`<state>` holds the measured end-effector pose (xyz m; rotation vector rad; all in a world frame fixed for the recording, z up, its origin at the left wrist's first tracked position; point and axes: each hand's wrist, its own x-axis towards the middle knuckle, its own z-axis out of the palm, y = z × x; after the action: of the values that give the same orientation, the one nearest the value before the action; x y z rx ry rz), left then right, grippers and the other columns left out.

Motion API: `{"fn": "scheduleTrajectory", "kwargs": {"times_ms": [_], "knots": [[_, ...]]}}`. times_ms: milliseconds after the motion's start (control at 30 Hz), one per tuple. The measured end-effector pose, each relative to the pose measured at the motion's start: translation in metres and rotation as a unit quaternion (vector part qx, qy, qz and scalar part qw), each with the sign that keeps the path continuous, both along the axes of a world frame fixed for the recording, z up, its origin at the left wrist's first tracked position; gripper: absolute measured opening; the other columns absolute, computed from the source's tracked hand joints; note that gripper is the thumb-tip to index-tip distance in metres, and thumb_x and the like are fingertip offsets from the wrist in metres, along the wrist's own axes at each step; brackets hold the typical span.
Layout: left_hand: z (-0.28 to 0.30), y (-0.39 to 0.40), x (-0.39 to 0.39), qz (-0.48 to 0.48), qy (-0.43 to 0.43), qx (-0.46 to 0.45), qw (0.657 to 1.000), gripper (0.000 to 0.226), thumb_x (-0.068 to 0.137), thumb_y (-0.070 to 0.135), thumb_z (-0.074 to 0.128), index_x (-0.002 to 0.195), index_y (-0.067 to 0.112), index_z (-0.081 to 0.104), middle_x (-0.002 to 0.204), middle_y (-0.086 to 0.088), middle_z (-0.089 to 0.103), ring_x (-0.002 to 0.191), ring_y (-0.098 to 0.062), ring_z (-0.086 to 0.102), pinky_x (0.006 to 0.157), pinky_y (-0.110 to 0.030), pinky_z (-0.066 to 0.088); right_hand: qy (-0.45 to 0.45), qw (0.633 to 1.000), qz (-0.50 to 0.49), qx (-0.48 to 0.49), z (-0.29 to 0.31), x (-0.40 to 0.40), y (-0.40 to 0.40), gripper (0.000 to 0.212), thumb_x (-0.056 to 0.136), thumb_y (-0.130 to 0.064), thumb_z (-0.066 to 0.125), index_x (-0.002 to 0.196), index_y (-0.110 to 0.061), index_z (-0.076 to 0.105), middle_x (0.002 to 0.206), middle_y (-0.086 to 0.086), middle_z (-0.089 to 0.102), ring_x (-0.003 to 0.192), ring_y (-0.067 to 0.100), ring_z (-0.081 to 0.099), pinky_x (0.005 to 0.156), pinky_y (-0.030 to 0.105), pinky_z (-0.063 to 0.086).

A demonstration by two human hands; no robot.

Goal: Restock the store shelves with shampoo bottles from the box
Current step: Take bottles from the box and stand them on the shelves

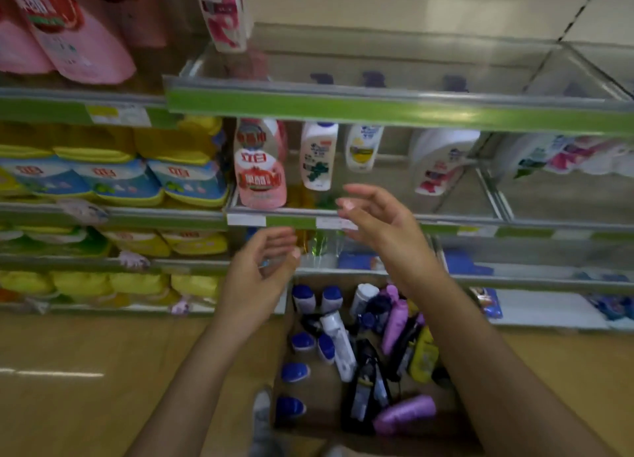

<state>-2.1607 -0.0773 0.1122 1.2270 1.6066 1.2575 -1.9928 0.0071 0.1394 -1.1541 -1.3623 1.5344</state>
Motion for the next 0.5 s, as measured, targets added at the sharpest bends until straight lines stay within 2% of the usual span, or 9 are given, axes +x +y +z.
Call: {"fn": "scheduleTrajectory", "kwargs": {"times_ms": [100, 200, 300, 400, 500], "knots": [[-0.038, -0.026, 0.020, 0.002, -0.019, -0.052, 0.998, 0.024, 0.088, 0.008, 0.062, 0.108, 0.022, 0.059, 0.106, 0.007, 0.065, 0.094, 0.006, 0.060, 0.077, -0.006, 0.045, -0.016, 0.999, -0.010, -0.051, -0.036, 0.019, -0.016, 0.018, 0.092, -0.019, 0.064, 0.107, -0.029, 0.065, 0.117, 0.009, 0.067, 0.109, 0.020, 0.065, 0.093, 0.035, 0.055], [-0.072, -0.047, 0.032, 0.002, -0.028, -0.103, 0.994, 0.025, 0.088, 0.006, 0.062, 0.105, 0.023, 0.059, 0.104, 0.007, 0.065, 0.090, 0.008, 0.060, 0.076, -0.005, 0.045, -0.036, 0.995, -0.017, -0.091, -0.075, 0.031, -0.031, 0.018, 0.092, -0.020, 0.065, 0.107, -0.030, 0.065, 0.112, 0.003, 0.067, 0.108, 0.019, 0.065, 0.090, 0.034, 0.055], [-0.103, -0.062, 0.036, 0.021, -0.031, -0.154, 0.987, 0.025, 0.087, 0.003, 0.062, 0.106, 0.019, 0.059, 0.104, 0.003, 0.066, 0.089, 0.001, 0.061, 0.073, -0.004, 0.044, -0.049, 0.989, -0.026, -0.139, -0.112, 0.036, -0.045, 0.018, 0.092, -0.014, 0.063, 0.108, -0.024, 0.064, 0.108, 0.002, 0.066, 0.105, 0.018, 0.063, 0.090, 0.036, 0.053], [-0.130, -0.074, 0.037, 0.035, -0.036, -0.200, 0.978, 0.024, 0.088, 0.005, 0.062, 0.107, 0.019, 0.059, 0.103, 0.003, 0.066, 0.093, -0.002, 0.061, 0.071, -0.003, 0.044, -0.066, 0.980, -0.033, -0.184, -0.149, 0.037, -0.056, 0.023, 0.093, -0.007, 0.061, 0.115, -0.012, 0.062, 0.105, 0.008, 0.064, 0.102, 0.020, 0.061, 0.091, 0.039, 0.052], [-0.152, -0.081, 0.038, 0.041, -0.038, -0.239, 0.969, 0.023, 0.089, 0.007, 0.061, 0.111, 0.015, 0.060, 0.103, 0.006, 0.064, 0.091, 0.005, 0.058, 0.073, -0.002, 0.044, -0.086, 0.971, -0.035, -0.221, -0.180, 0.036, -0.067, 0.027, 0.093, 0.000, 0.057, 0.121, -0.001, 0.059, 0.097, 0.007, 0.061, 0.097, 0.019, 0.058, 0.078, 0.027, 0.050]]}}
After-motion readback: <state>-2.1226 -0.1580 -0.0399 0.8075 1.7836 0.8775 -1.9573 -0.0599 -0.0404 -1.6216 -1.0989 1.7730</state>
